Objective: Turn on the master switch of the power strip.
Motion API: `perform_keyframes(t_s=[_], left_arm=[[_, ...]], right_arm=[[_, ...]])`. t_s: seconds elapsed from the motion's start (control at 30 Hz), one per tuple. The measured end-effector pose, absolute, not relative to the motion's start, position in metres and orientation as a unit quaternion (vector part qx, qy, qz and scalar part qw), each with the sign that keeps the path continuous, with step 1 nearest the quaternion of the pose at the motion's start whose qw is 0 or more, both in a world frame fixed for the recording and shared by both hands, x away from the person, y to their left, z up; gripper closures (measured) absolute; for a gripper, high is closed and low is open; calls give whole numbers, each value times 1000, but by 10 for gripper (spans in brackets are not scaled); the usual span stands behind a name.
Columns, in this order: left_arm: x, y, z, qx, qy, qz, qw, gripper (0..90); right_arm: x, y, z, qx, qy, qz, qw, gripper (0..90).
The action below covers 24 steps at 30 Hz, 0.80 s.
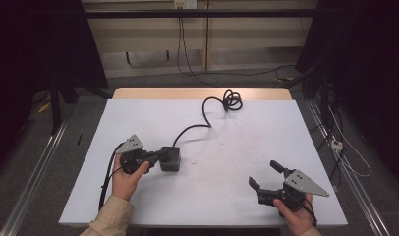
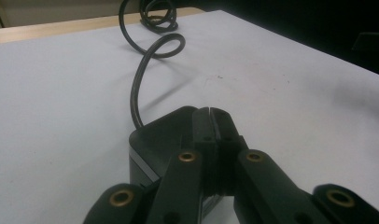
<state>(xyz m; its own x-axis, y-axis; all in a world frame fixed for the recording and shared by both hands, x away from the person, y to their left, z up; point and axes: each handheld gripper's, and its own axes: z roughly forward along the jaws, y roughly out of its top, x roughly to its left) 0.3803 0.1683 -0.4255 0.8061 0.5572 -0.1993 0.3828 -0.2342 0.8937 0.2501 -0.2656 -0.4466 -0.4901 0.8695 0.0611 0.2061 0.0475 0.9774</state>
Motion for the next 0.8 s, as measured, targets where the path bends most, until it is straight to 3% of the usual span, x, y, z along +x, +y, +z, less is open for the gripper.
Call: perform_keyframes(t_s=[0.8], left_arm=[[382,164,-429,789,297,88,531,900]], right_arm=[[248,-267,-446,410,657,557,300,52]])
